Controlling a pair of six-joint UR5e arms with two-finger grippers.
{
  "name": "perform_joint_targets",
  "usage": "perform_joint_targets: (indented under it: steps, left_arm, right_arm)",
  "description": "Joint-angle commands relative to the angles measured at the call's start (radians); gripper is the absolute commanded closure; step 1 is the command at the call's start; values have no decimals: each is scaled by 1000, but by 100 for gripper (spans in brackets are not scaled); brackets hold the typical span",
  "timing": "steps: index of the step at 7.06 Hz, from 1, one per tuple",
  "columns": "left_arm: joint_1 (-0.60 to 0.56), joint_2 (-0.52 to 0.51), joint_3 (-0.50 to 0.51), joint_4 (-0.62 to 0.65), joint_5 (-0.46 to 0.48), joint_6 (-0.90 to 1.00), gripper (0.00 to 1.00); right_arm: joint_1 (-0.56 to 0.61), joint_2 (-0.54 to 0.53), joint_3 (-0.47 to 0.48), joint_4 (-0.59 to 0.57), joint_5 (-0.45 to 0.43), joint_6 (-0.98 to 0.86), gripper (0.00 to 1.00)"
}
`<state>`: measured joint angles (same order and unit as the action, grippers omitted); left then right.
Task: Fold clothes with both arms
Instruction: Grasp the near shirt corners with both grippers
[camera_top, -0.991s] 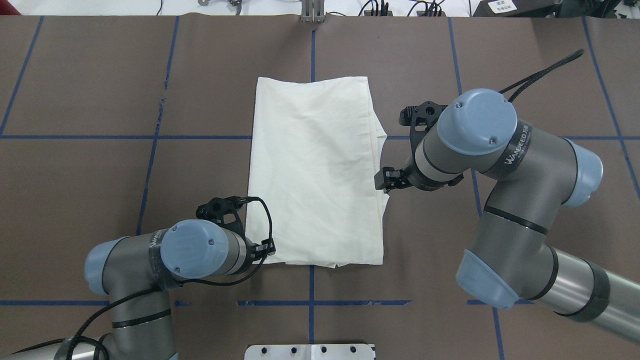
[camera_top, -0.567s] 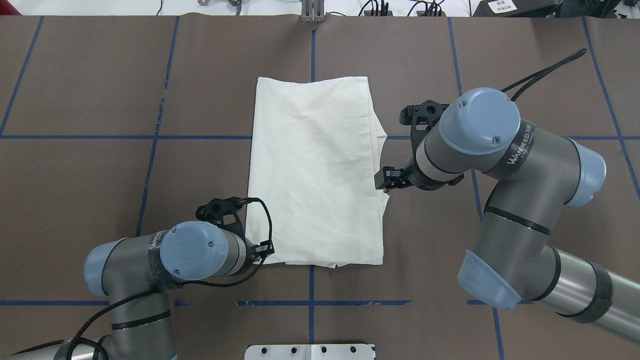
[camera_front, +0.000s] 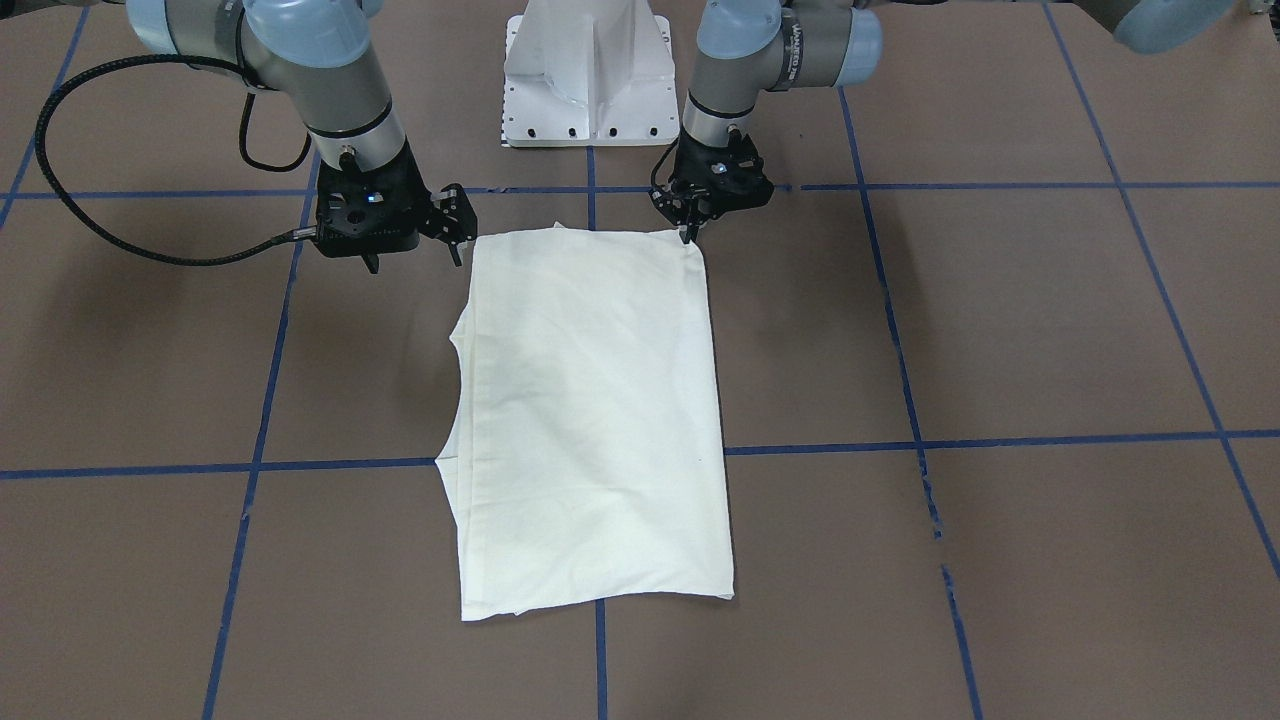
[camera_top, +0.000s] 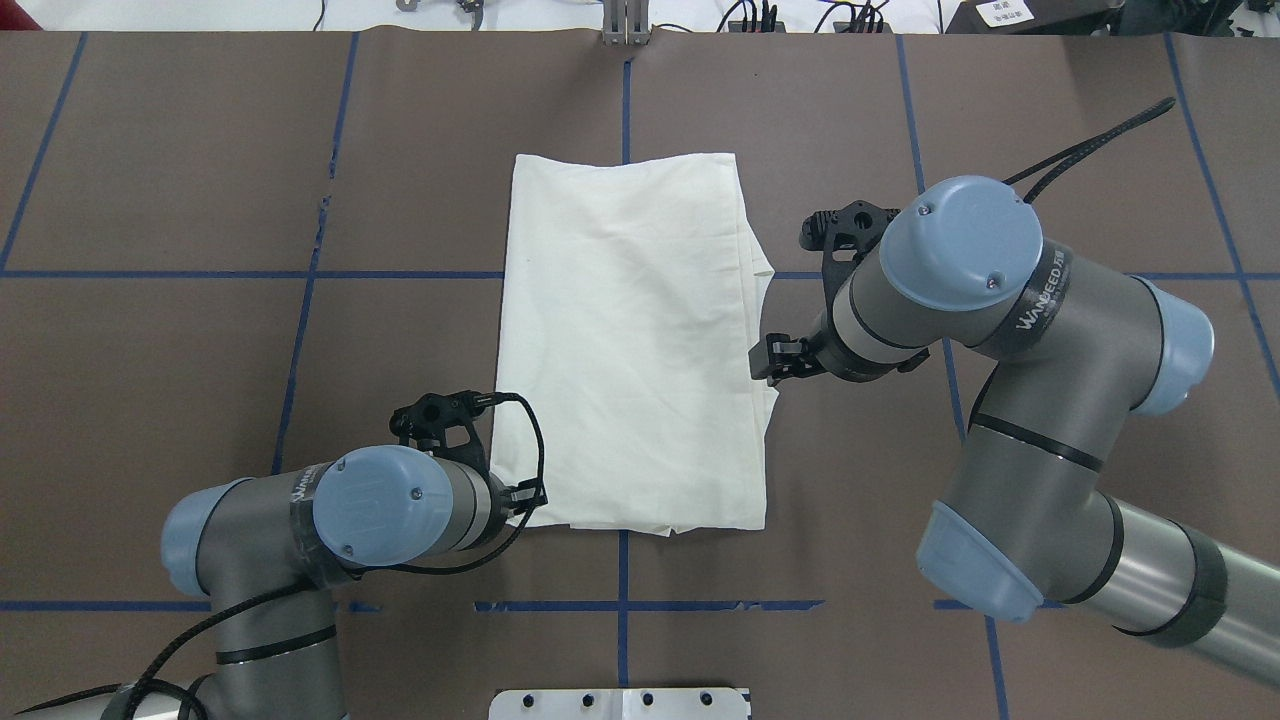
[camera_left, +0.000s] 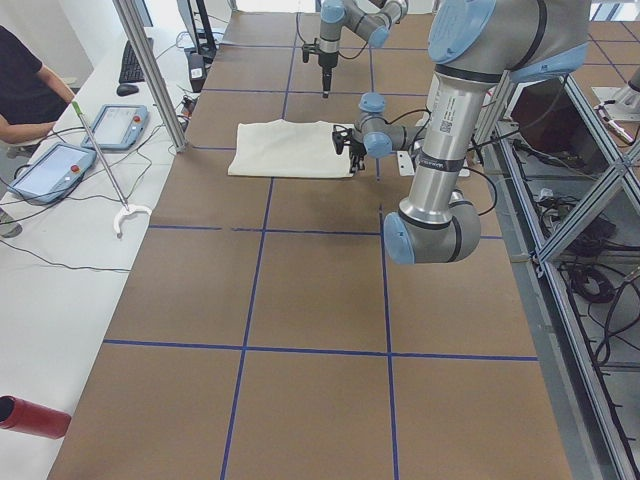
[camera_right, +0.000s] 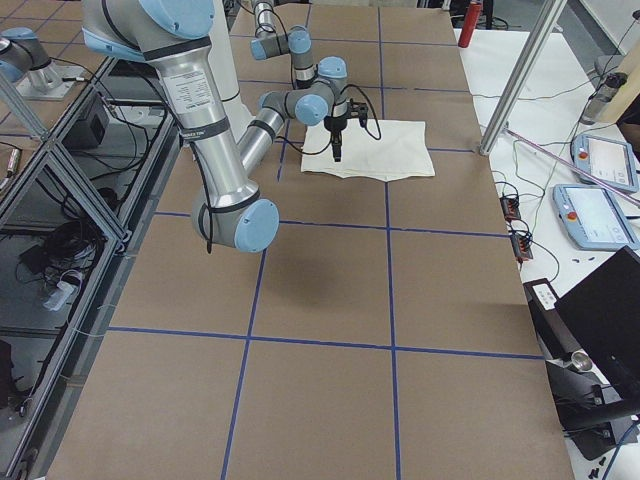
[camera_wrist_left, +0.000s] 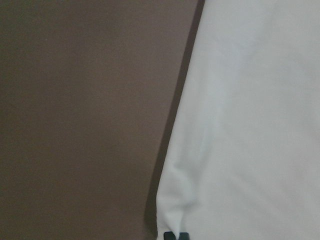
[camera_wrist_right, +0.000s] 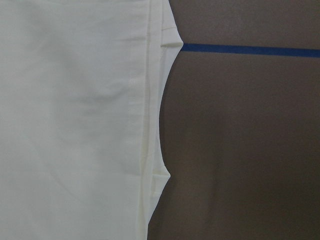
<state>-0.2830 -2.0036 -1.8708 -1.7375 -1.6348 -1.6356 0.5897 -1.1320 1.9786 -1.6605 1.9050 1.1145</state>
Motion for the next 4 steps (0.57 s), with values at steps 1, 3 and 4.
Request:
perform_joint_targets:
  steps: [1, 3, 4]
  left_arm:
    - [-1, -9, -63, 53, -5, 38, 100]
    - [1, -15, -71, 56, -8, 75, 100]
    - [-1, -15, -71, 55, -8, 76, 100]
  right_arm:
    - [-39, 3, 5, 14, 8, 197, 0]
    - [-141, -26, 0, 127, 0, 530, 0]
    - [-180, -32, -4, 154, -41, 633, 0]
